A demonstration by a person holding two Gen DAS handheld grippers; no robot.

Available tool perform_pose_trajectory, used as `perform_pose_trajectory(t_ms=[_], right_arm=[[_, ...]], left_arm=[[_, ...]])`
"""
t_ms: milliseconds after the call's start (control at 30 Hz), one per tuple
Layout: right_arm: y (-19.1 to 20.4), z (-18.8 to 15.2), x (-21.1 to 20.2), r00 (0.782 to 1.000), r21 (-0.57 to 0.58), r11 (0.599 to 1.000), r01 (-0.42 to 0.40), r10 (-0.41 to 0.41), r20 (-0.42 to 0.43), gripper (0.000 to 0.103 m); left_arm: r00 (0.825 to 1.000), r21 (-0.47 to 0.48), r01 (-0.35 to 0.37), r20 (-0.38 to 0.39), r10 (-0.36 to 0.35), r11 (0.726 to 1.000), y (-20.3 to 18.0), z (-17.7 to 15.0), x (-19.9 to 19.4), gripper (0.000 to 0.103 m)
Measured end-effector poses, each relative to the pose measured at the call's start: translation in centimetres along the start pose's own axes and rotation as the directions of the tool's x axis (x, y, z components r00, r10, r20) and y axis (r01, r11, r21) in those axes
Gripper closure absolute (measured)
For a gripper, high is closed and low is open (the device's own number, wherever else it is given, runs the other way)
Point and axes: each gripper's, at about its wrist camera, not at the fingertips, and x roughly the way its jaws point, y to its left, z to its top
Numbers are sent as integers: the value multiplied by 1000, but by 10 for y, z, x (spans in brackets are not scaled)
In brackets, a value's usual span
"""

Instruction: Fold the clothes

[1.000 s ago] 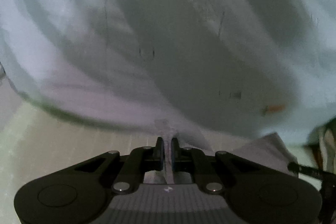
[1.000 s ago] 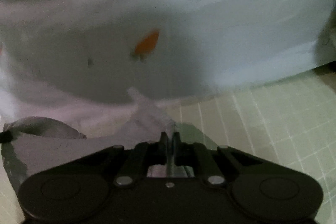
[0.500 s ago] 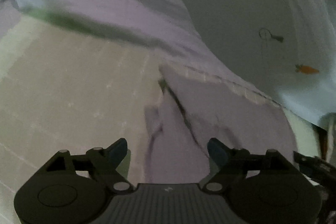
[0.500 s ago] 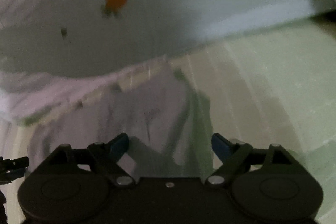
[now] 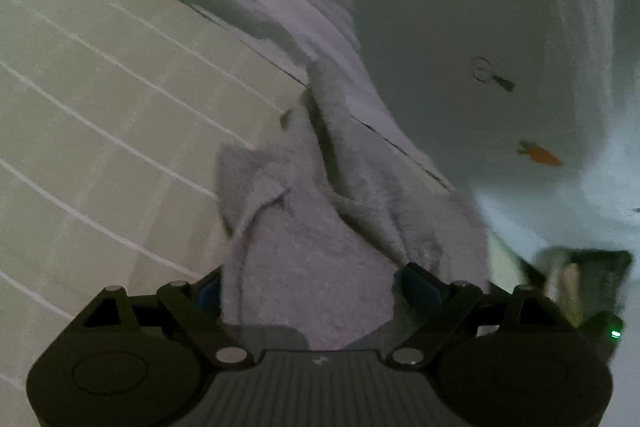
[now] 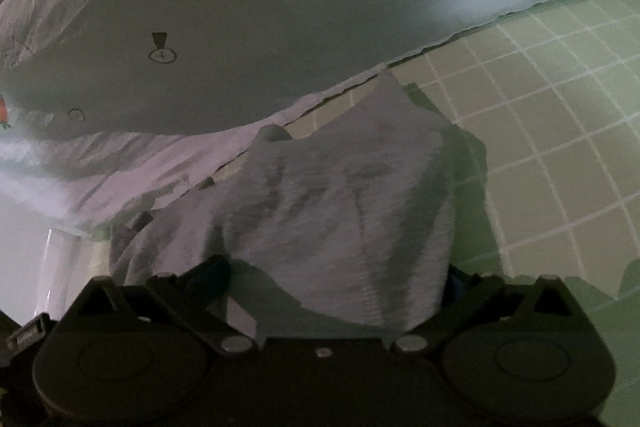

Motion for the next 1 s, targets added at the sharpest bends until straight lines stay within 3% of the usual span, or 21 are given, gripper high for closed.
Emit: perform_pose_trajectory(t_ms=[67,100,133,200,300,400,567,667,833,1000], right_arm=[[6,-3,2,1000,10,1000,-3,4,-24,19],[10,-5,1,999,24,1000,1,0,-38,40],[15,-9,-4,999,37,999,19,-18,-27,47],[25,-19,-14,998,66,996,60,-61,6,55],[38,-34,-42,992,73,991,112,-116,45,59],[31,-51,-84,991,136,986,92,-104,82,60],[12,-81,-169,969,214,971,108,-151,196,60],[-6,-99,-227,939,274,952,138,-214,270,60],[-55,-119,-317,866,360,921,151,-298,401,60],[-114,-98,-398,785,341,925,167,-334,522,61]], left_arm=[[999,2,31,-24,-31,1000,-6,-6,3,32],[999,10,22,-24,-22,1000,-10,-10,4,45],[1000,16,21,-18,-21,1000,-14,-14,2,58],[1000,28,19,-6,-19,999,-22,-21,-3,67],[999,70,52,3,-52,996,-38,-34,-22,69],[996,127,86,-4,-87,988,-57,-52,-42,70],[978,213,209,-60,-201,954,-103,-86,-59,70],[958,286,282,-128,-255,916,-143,-103,-56,70],[907,384,416,-237,-348,824,-231,-144,-32,70],[867,443,498,-257,-426,745,-333,-190,-3,70]])
